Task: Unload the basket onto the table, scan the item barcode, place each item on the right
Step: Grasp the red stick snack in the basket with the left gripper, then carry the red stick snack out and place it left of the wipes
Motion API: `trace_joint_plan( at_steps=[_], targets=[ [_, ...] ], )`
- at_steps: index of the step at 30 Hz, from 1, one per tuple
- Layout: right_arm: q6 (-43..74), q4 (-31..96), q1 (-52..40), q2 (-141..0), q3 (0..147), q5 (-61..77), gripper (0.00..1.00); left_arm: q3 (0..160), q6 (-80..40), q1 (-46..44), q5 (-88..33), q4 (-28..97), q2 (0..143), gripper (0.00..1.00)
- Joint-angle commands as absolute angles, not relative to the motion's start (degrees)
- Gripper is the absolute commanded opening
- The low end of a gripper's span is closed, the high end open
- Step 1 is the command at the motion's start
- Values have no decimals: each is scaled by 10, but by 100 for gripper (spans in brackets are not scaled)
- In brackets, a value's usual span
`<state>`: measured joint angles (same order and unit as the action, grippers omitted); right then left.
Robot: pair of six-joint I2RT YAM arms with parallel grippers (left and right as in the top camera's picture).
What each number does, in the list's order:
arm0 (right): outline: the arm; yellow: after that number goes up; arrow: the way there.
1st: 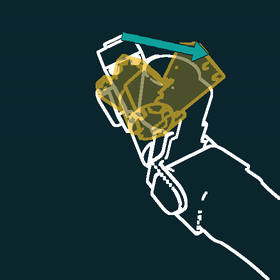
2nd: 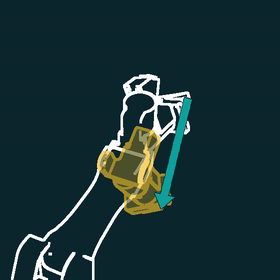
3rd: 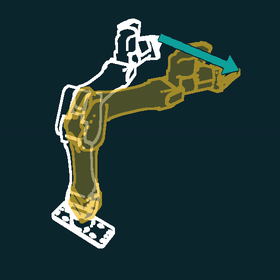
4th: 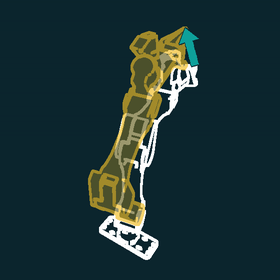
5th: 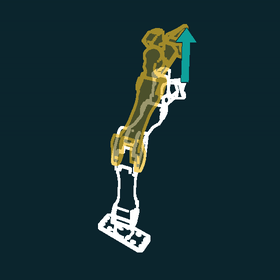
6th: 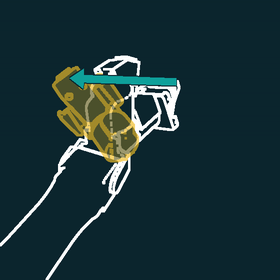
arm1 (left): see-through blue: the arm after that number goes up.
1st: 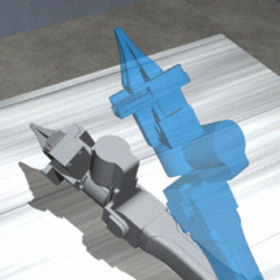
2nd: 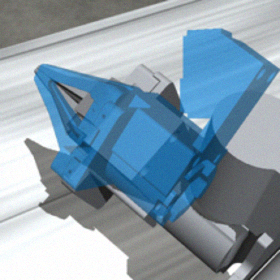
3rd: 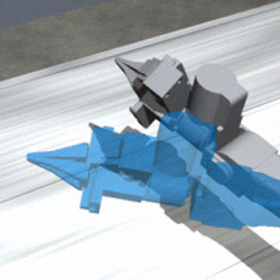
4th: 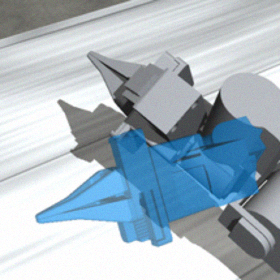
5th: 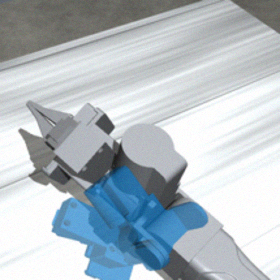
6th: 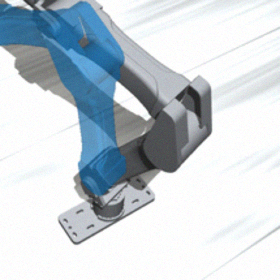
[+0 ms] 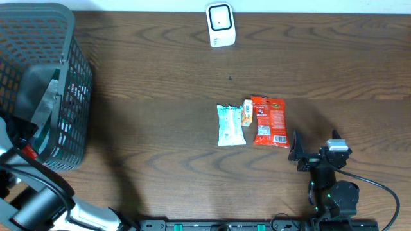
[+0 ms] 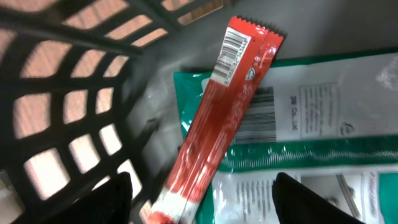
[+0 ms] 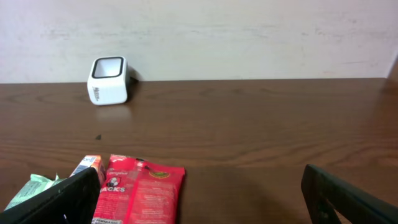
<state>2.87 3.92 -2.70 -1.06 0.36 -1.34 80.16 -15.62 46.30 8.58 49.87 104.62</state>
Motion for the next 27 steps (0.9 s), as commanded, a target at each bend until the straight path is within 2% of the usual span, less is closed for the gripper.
trace_joint_plan(
  at_steps=[1,10,13,15,19,21,23,27],
  targets=[
    [38,41,-24,-8,3,-19,99,799,-146,464,95,489,1078,73],
    [38,41,-24,-8,3,-19,99,799,-122,464,60,470,1147,72],
    [38,41,-24,-8,3,-19,99,799,-106,464,26,468,1155,58],
    [38,41,-24,-8,3,-19,99,799,-105,464,15,465,1153,41],
    [38,41,-24,-8,3,-19,99,799,-105,464,15,466,1150,28],
    [38,41,-24,-8,3,-19,99,799,-105,464,14,465,1144,13],
    [38,41,-24,-8,3,-19,99,803,-105,464,1,463,1128,8],
    [38,41,-24,-8,3,-19,99,819,-105,464,-62,457,1073,8]
  ],
)
